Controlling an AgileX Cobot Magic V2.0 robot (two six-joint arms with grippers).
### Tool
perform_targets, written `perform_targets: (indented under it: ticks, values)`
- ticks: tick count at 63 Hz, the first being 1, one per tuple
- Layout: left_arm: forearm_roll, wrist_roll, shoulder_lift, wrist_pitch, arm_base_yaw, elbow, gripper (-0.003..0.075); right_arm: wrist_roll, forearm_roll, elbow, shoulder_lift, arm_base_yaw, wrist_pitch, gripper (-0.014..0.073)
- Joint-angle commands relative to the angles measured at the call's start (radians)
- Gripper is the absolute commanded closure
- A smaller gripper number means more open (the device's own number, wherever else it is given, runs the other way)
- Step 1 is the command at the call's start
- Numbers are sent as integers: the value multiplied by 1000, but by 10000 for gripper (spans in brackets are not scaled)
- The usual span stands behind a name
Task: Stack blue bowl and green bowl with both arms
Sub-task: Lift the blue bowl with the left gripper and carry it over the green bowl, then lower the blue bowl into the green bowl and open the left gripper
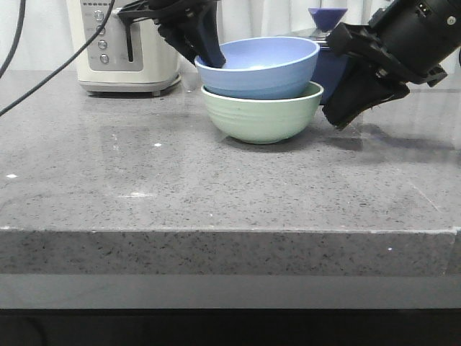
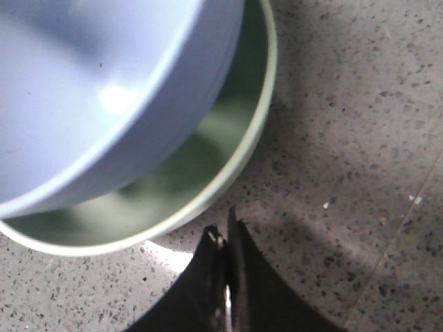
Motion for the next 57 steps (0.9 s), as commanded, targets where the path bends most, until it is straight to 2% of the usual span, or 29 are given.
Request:
perform_targets:
  ticks: [1,7,15,20,37,57]
  values:
    - [-25,-2,-58,-53,-9,-34,727,-8,39,-23,-38,0,-20,657]
    - [-26,-2,-58,-55,-9,-34,638,-8,39,-23,-38,0,-20,657]
    - [-32,-2,-58,-55,-9,-34,447,-8,39,-23,-38,0,-20,657]
    - [-40,-2,-58,-55,-9,-34,378,-8,39,-23,-38,0,-20,657]
    - [-40,-2,-86,-52,-9,-34,372,-8,39,-23,-38,0,-20,657]
    - [-12,-2,-231,-40,-9,-10,372,-8,39,-23,-38,0,-20,657]
